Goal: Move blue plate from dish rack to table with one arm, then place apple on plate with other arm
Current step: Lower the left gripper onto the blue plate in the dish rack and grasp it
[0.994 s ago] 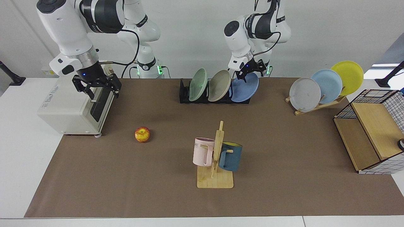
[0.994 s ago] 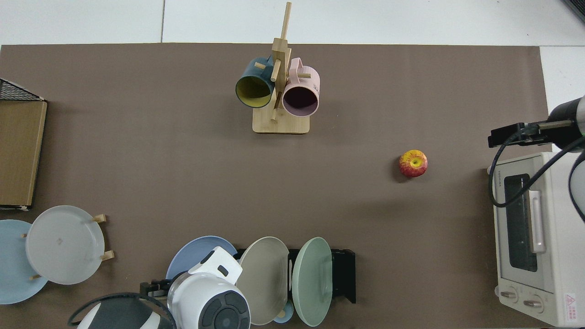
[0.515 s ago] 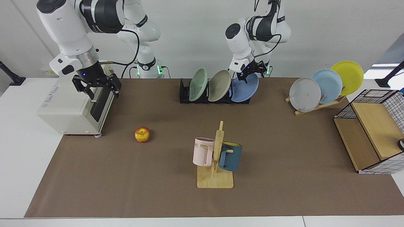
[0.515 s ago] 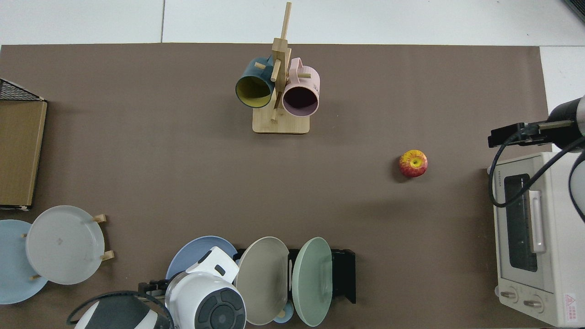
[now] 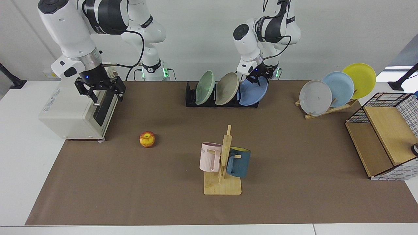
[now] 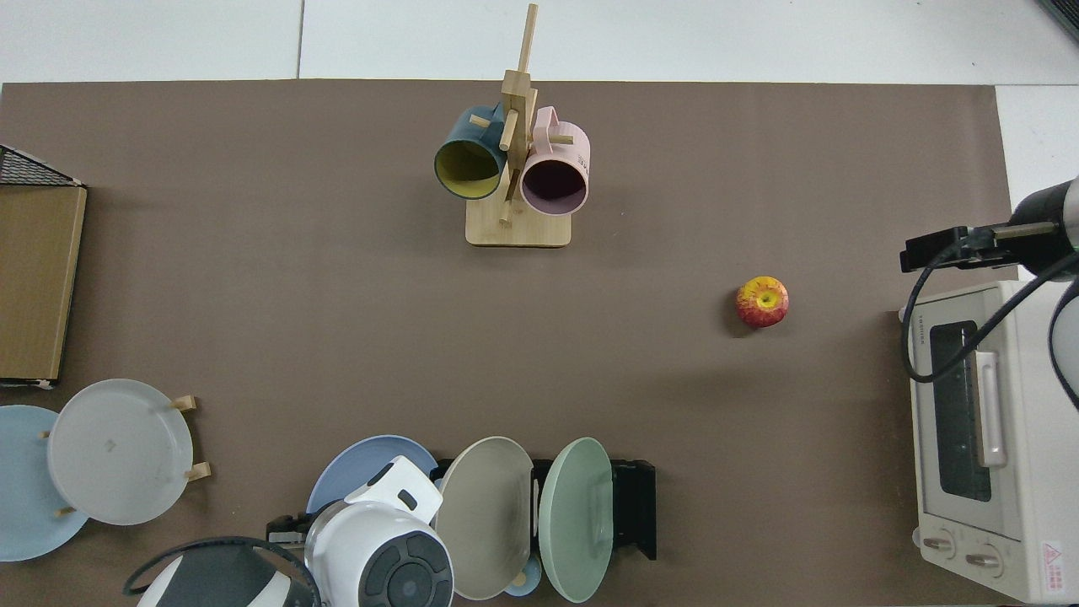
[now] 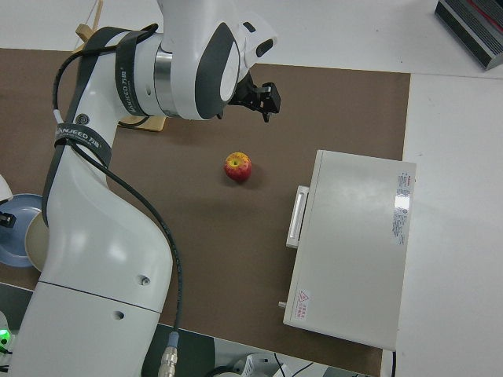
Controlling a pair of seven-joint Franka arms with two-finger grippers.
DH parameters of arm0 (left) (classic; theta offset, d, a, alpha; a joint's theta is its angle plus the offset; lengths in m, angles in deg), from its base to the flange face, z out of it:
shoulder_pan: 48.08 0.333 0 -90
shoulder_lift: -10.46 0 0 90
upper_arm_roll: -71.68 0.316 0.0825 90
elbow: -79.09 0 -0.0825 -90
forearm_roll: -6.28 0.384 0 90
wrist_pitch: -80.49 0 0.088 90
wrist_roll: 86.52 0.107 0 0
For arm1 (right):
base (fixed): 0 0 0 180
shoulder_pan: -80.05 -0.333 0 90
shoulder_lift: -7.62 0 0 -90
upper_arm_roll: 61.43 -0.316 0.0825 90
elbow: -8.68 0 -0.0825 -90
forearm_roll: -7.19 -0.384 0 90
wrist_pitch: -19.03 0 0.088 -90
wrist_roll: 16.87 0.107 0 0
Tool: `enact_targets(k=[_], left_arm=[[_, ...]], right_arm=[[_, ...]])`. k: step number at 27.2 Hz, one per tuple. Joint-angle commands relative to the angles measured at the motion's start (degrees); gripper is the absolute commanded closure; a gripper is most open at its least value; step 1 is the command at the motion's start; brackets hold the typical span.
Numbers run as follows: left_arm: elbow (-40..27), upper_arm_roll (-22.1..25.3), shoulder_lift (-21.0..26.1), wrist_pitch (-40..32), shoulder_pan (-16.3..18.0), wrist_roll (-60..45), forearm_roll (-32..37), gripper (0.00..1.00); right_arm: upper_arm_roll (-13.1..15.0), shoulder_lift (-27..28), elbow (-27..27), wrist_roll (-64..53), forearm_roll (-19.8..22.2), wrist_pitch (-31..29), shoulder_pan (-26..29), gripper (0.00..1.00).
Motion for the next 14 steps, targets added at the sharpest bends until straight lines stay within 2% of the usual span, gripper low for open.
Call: enact_targets(k=[1, 5, 7, 8, 11, 14], left_arm=[[-0.84, 0.18, -1.46, 0.91, 0.40, 2.21, -0.77, 0.60], [-0.76, 0.44, -1.46, 0.74, 0.49, 3.53, -0.77, 0.65], [-0.49, 0.44, -1.46, 0.30, 0.49, 3.88, -0.77, 0.73], [-0.41, 0.44, -1.46, 0.12, 0.49, 4.14, -0.77, 0.78], [-0.06, 0.44, -1.46, -0.58, 0.66, 5.54, -0.77, 1.00], [1.17, 0.44, -1.28, -1.72, 1.45, 8.01, -0.77, 1.00]], right_arm=[[-0.35, -1.35, 1.56, 1.21, 0.22, -1.11, 0.89, 0.00], [-0.35, -1.35, 1.56, 1.21, 0.31, -1.11, 0.63, 0.00], [-0.35, -1.35, 1.56, 1.38, 0.48, -1.11, 0.28, 0.00], [-0.26, -1.35, 1.56, 1.39, 1.44, -1.11, 0.10, 0.00], [-0.17, -1.35, 1.56, 1.21, 0.92, -1.11, 0.98, 0.00], [-0.43, -1.17, 1.64, 0.77, 0.04, -2.07, 0.20, 0.00]])
